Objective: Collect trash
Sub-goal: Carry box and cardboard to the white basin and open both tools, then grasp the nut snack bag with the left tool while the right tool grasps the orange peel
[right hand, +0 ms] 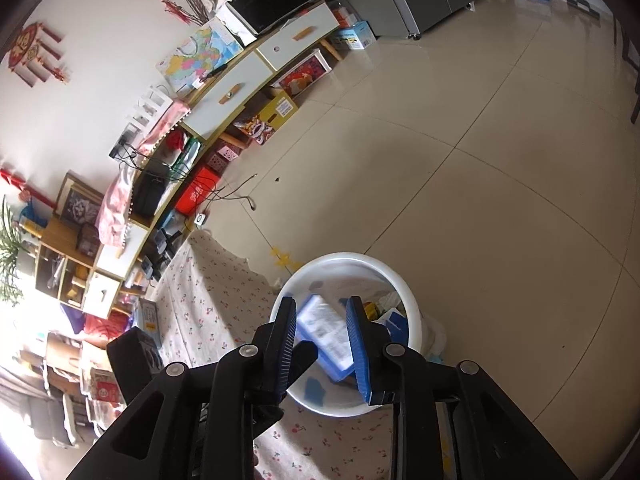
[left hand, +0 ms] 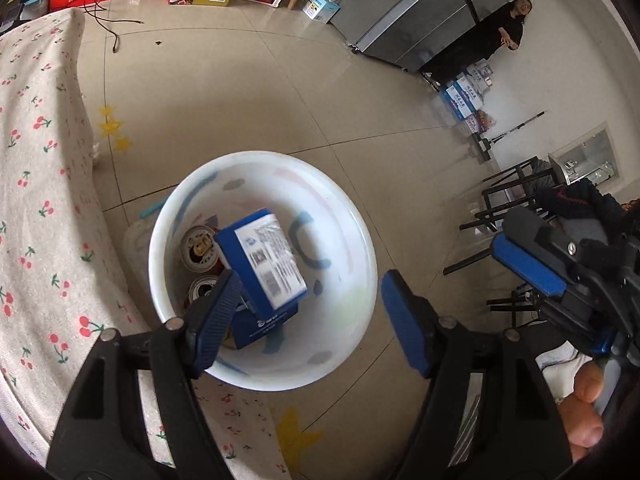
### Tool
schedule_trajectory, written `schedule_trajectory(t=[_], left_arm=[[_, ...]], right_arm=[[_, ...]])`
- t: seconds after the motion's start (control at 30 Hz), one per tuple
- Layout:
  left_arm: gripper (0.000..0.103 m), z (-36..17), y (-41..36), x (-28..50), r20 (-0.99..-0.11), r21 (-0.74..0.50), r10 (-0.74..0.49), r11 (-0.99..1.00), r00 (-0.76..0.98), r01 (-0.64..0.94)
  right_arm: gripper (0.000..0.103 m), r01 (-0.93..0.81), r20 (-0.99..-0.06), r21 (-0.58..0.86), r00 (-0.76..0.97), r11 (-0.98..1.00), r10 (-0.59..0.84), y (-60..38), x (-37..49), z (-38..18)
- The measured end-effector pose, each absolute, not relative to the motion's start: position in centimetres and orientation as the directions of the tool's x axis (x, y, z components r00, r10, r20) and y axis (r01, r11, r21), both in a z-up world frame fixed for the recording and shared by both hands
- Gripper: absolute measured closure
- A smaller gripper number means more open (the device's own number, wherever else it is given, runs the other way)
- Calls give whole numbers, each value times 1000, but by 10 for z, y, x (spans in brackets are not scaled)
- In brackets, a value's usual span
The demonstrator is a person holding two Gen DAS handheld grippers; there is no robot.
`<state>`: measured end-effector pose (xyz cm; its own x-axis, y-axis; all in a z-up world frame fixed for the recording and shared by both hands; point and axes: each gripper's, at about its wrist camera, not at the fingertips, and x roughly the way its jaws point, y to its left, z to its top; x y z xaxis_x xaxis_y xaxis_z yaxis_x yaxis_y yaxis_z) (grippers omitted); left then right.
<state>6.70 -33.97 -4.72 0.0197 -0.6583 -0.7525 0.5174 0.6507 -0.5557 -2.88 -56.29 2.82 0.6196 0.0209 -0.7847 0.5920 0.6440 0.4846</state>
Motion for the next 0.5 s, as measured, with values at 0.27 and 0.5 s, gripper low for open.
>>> schedule_trajectory(t=[0.27, 0.5], left_arm=[[29, -35, -271, 78, -773, -521, -628, 706, 86, 480], [29, -13, -189, 106, -808, -442, -553, 796, 203, 414]], right_arm=[[75, 562, -782, 483, 622, 671, 42, -549, -12, 31], [74, 510, -782, 477, 618, 716, 80, -517, 12, 35]])
